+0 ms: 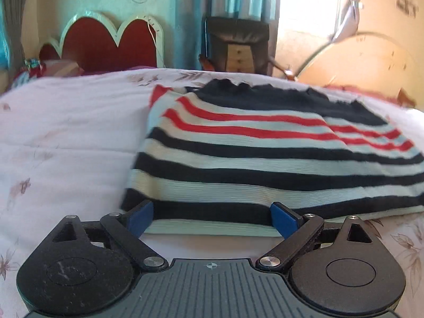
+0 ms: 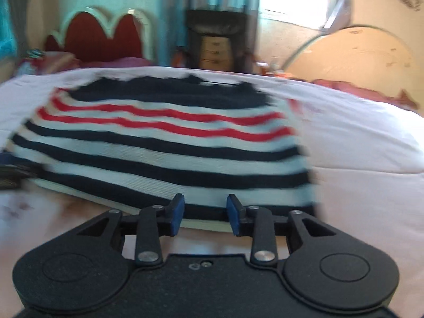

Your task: Fold small clothes

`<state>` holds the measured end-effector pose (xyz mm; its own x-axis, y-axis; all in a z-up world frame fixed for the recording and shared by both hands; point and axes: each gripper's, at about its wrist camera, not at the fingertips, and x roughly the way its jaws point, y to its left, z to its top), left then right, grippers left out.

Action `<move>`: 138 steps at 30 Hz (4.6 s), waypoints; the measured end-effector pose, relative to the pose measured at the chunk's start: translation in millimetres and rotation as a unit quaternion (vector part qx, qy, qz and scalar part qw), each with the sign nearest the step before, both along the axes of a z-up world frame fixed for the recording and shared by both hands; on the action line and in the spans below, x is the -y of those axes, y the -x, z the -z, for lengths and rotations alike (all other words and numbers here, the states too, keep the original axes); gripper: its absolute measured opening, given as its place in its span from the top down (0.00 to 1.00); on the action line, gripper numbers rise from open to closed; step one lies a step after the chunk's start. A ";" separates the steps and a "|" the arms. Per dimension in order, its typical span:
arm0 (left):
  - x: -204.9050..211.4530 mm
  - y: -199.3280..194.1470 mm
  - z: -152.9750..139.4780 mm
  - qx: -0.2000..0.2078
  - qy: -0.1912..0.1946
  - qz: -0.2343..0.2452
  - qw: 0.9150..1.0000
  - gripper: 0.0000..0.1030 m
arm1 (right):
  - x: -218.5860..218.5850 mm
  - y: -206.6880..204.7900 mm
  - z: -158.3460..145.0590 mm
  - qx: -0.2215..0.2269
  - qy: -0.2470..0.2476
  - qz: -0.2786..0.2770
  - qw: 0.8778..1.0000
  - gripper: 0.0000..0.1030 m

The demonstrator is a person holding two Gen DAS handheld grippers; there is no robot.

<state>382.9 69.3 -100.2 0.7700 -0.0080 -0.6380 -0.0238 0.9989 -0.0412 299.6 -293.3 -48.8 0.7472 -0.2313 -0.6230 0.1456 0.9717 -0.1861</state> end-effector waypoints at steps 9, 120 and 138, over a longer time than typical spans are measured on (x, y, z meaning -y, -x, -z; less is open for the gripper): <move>12.2 -0.2 5.5 0.004 -0.045 -0.004 0.999 0.08 | 47.2 11.0 3.5 -0.002 -0.019 0.017 1.000 0.69; 111.7 -25.1 -83.7 0.061 0.225 0.112 0.966 0.21 | 138.2 -57.5 -18.6 0.028 -0.490 -0.009 0.871 0.44; 38.9 -65.5 -19.1 -0.038 0.218 0.000 0.975 0.21 | 38.4 -106.2 -29.9 -0.067 -0.274 -0.099 0.954 0.79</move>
